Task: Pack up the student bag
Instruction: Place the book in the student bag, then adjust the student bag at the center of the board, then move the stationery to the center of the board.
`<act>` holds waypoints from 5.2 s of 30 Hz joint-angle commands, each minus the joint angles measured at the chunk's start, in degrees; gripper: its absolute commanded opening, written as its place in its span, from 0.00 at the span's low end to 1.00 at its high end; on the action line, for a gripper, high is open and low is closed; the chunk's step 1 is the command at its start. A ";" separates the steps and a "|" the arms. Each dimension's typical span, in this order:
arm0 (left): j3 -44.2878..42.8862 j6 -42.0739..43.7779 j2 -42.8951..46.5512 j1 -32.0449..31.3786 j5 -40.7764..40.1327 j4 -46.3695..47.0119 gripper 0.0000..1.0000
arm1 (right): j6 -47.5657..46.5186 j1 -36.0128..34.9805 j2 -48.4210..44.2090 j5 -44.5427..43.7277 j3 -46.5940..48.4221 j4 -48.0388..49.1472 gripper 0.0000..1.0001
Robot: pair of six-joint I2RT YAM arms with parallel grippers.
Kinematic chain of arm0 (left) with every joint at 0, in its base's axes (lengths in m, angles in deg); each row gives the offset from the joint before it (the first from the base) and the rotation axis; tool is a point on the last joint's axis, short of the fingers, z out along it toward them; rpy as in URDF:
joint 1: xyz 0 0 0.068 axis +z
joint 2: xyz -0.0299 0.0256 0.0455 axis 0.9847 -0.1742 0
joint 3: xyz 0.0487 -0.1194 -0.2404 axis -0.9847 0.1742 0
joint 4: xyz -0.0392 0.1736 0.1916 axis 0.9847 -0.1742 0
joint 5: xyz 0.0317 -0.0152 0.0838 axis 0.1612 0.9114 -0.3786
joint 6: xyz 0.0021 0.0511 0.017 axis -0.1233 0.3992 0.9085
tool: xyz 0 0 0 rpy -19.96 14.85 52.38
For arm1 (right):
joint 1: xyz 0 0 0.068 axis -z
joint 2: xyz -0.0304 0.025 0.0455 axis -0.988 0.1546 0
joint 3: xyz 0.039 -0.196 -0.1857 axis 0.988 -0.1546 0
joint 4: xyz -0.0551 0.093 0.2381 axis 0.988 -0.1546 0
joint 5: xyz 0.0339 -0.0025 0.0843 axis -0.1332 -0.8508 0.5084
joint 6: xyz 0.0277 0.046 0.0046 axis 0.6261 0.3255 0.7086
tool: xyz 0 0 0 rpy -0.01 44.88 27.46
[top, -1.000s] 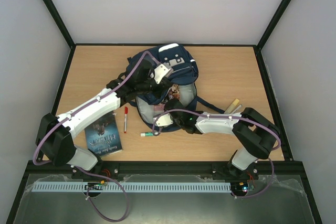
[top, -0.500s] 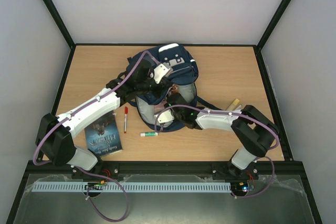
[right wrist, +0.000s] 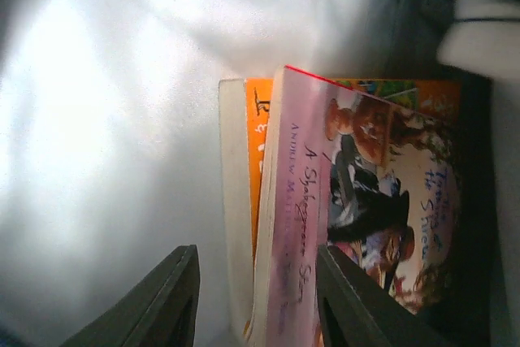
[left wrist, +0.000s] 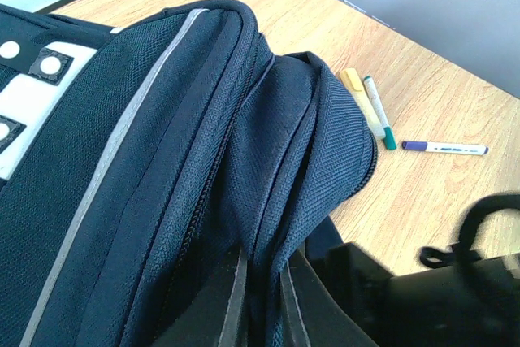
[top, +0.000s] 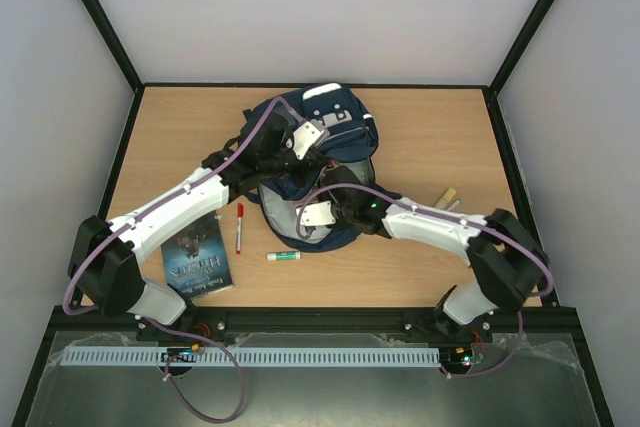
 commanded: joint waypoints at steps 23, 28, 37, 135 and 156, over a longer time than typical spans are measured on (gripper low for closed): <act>-0.98 -4.50 -16.98 -0.71 0.75 4.10 0.40 | 58.69 19.99 -39.74 13.66 -10.55 -4.89 0.65; 3.09 -7.07 -8.12 -2.14 -1.37 2.61 0.58 | 63.04 20.17 -36.15 9.29 -10.38 -3.78 0.72; 11.03 -17.23 3.44 5.71 -13.03 3.16 0.78 | 61.54 20.17 -35.05 11.89 -11.85 -4.08 0.76; 19.49 -29.00 -5.16 13.89 -21.65 -22.02 0.86 | 53.53 20.17 -38.17 16.50 -13.51 -9.43 0.81; 20.15 -37.35 -5.04 -5.37 -13.03 -18.59 0.78 | 53.18 20.17 -37.71 16.99 -13.70 -9.64 0.81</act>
